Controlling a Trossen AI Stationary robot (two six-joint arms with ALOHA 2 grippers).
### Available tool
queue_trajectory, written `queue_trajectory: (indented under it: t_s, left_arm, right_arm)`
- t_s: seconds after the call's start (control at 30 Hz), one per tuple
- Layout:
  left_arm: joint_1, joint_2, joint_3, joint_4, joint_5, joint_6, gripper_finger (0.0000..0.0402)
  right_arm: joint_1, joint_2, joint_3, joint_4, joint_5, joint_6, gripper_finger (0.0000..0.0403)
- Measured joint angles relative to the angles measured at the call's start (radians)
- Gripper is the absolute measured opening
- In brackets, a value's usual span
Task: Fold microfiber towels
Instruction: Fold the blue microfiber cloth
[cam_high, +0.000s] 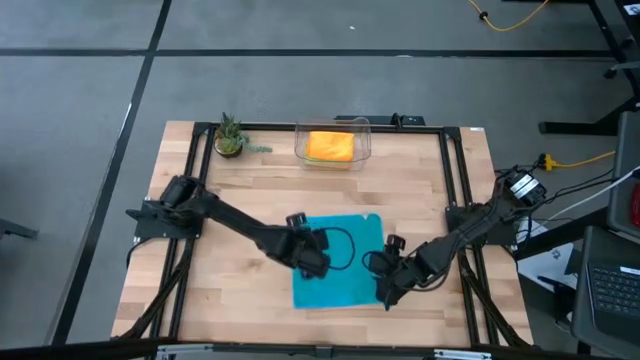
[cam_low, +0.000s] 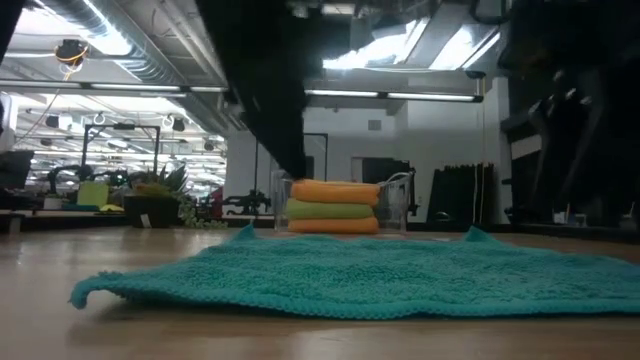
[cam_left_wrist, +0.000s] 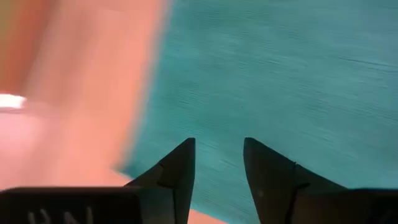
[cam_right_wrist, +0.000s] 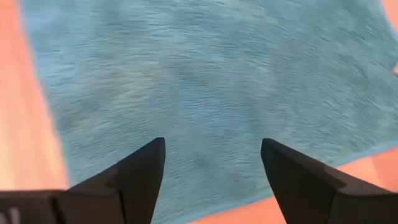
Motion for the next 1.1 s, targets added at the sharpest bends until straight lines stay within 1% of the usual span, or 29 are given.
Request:
queue_trajectory:
  t_s: [0.07, 0.13, 0.2, 0.23, 0.37, 0.47, 0.53, 0.57, 0.67, 0.8, 0.93, 1.0, 1.1]
  left_arm:
    - [-0.028, -0.007, 0.008, 0.032, 0.135, -0.003, 0.013]
    - [-0.065, -0.007, 0.008, 0.068, 0.249, -0.004, 0.013]
    - [-0.107, -0.007, 0.008, 0.13, 0.316, -0.004, 0.013]
    - [-0.13, -0.004, 0.009, 0.154, 0.329, -0.006, 0.013]
    - [-0.227, 0.009, 0.007, 0.232, 0.313, -0.023, 0.013]
    - [-0.295, 0.02, 0.007, 0.266, 0.237, -0.022, 0.013]
    - [-0.324, 0.035, 0.009, 0.299, 0.193, -0.022, 0.013]
    - [-0.333, 0.039, 0.008, 0.29, 0.169, -0.029, 0.013]
    - [-0.338, 0.056, 0.007, 0.304, 0.132, -0.105, 0.0134]
    - [-0.324, 0.065, 0.007, 0.286, 0.131, -0.183, 0.0155]
    - [-0.313, 0.065, 0.007, 0.246, 0.142, -0.181, 0.0188]
    - [-0.311, 0.065, 0.007, 0.249, 0.164, -0.164, 0.0204]
    - [-0.312, 0.065, 0.007, 0.264, 0.169, -0.125, 0.022]
  right_arm:
    - [0.016, 0.0, 0.002, 0.02, -0.029, -0.052, 0.0269]
    - [0.037, 0.001, 0.001, 0.029, -0.057, -0.091, 0.0269]
    - [0.06, 0.001, -0.005, 0.051, -0.078, -0.1, 0.0269]
    - [0.073, 0.001, -0.009, 0.054, -0.08, -0.094, 0.0269]
    - [0.124, 0.001, -0.022, 0.149, -0.086, -0.092, 0.0269]
    - [0.157, 0.001, -0.025, 0.209, -0.091, -0.148, 0.0269]
    - [0.173, 0.001, -0.025, 0.235, -0.089, -0.194, 0.0269]
    - [0.179, 0.002, -0.025, 0.235, -0.084, -0.215, 0.0269]
    - [0.186, 0.006, -0.025, 0.242, -0.079, -0.237, 0.0269]
    - [0.187, 0.023, -0.025, 0.241, -0.081, -0.238, 0.0269]
    - [0.187, 0.061, -0.025, 0.241, -0.087, -0.234, 0.0269]
    - [0.186, 0.079, -0.025, 0.241, -0.103, -0.233, 0.0269]
    - [0.186, 0.1, -0.025, 0.24, -0.104, -0.215, 0.0269]
